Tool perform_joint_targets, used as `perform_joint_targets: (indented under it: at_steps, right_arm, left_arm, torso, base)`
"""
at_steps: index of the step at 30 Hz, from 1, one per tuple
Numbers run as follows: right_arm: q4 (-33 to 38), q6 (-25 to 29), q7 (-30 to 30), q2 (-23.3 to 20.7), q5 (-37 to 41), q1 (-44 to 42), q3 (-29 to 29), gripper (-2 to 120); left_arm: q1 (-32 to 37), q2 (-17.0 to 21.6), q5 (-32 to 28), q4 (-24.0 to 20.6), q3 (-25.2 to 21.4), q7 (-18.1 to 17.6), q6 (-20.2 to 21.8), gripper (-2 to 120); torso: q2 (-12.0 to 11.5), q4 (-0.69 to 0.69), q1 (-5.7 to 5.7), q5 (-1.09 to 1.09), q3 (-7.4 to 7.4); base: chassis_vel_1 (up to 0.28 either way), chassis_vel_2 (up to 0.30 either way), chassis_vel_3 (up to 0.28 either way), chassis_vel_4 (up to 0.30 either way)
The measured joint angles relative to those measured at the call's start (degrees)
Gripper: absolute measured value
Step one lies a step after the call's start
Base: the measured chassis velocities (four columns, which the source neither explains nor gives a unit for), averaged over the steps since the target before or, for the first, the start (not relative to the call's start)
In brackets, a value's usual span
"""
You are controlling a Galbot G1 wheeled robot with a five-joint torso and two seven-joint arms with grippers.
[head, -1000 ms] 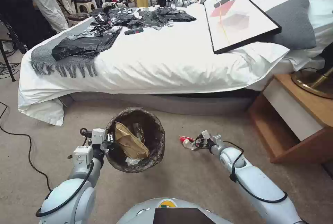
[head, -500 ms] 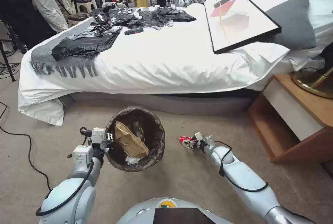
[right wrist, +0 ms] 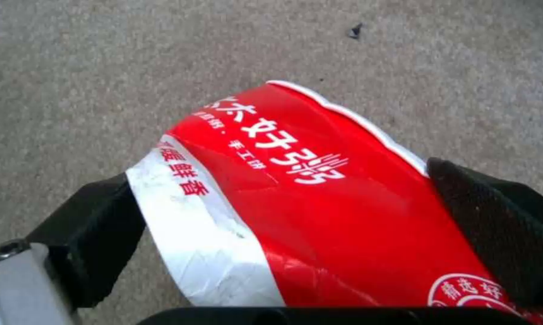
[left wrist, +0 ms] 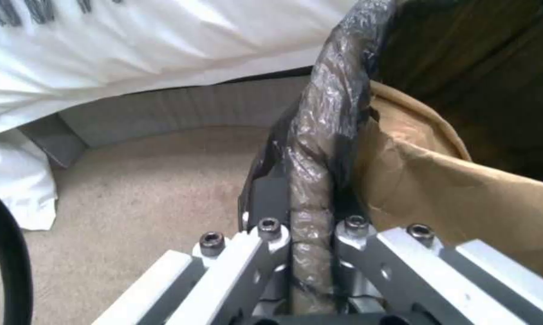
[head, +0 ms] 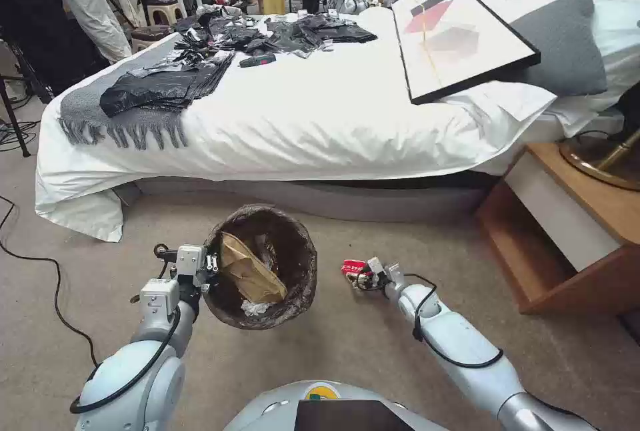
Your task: Pick up the trash bin, then pick up the garbage from the floor and place it into the trash bin.
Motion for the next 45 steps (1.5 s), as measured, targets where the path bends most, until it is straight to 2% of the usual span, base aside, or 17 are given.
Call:
perform_joint_targets:
  at_steps: [8,9,10,15,18,19,26,27,29,31,34,45]
  right_arm:
    - [1.1,-0.5,0.3,-0.2,-0.7,-1.2,-0.1,100]
    - [1.1,-0.6,0.3,-0.1,-0.8,-1.3,-0.1,100]
    - [1.1,-0.6,0.2,-0.1,-0.8,-1.3,-0.1,100]
    - [1.3,-0.6,0.2,-0.1,-0.8,-1.4,0.1,98]
    - [1.7,-0.7,0.3,-0.1,-0.7,-1.6,0.3,83]
    - [1.7,-0.7,0.3,-0.1,-0.7,-1.6,0.3,83]
    - [1.6,-0.8,0.4,-0.1,-0.7,-1.5,0.3,54]
    - [1.6,-0.8,0.4,-0.1,-0.7,-1.5,0.3,54]
    - [1.3,-0.8,0.4,-0.2,-0.6,-1.1,0.3,44]
    - [1.3,-0.8,0.4,-0.2,-0.5,-0.9,0.2,41]
    - [1.1,-0.8,0.8,-0.1,-0.4,-0.7,0.1,25]
    - [0.7,-0.8,1.2,-0.4,-0.4,-0.5,0.2,0]
  left_arm:
    - [-0.3,0.0,0.0,0.1,0.1,0.0,-0.1,2]
    - [-0.3,0.1,0.0,0.1,0.1,0.0,-0.1,2]
    - [-0.3,0.1,0.0,0.1,0.1,0.0,-0.1,2]
    - [-0.2,0.1,-0.1,0.2,0.1,0.0,-0.1,2]
    - [-0.3,0.1,-0.1,0.4,0.1,0.0,-0.1,2]
    - [-0.3,0.1,-0.1,0.4,0.1,0.0,-0.1,2]
    - [-0.5,0.5,-0.3,0.6,0.1,0.0,-0.2,2]
    - [-0.5,0.5,-0.3,0.6,0.1,0.0,-0.2,2]
    - [-0.5,0.5,-0.3,0.7,0.1,0.0,-0.2,2]
    - [-0.5,0.6,-0.3,0.8,0.1,0.0,-0.2,2]
    - [-0.5,0.8,-0.4,1.0,0.1,0.0,-0.2,2]
    - [-0.7,1.0,-0.6,1.1,0.2,0.1,-0.2,2]
  torso:
    - [0.0,-0.03,0.0,0.01,0.03]
    - [0.0,-0.07,0.01,0.04,0.03]
    - [0.0,-0.03,0.01,0.03,0.03]
    - [0.0,-0.02,0.0,0.02,0.02]
    - [0.0,-0.02,0.0,0.01,0.02]
    - [0.0,-0.02,0.0,0.01,0.02]
    - [0.0,-0.02,0.0,0.0,0.01]
    - [0.0,-0.02,0.0,0.0,0.01]
    - [0.0,-0.02,0.0,0.0,0.01]
    - [0.0,-0.02,0.0,0.0,0.01]
    - [0.0,-0.01,0.0,0.0,0.01]
    - [0.0,-0.02,0.0,0.0,0.01]
  base:
    - [0.0,0.0,0.0,0.0]
    - [0.0,0.0,0.0,0.0]
    - [0.0,0.0,0.0,0.0]
    - [0.0,0.0,0.0,0.0]
    - [0.0,0.0,0.0,0.0]
    - [0.0,0.0,0.0,0.0]
    - [0.0,0.0,0.0,0.0]
    - [0.0,0.0,0.0,0.0]
    - [0.0,0.0,0.0,0.0]
    - [0.0,0.0,0.0,0.0]
    - [0.0,0.0,0.0,0.0]
    - [0.0,0.0,0.0,0.0]
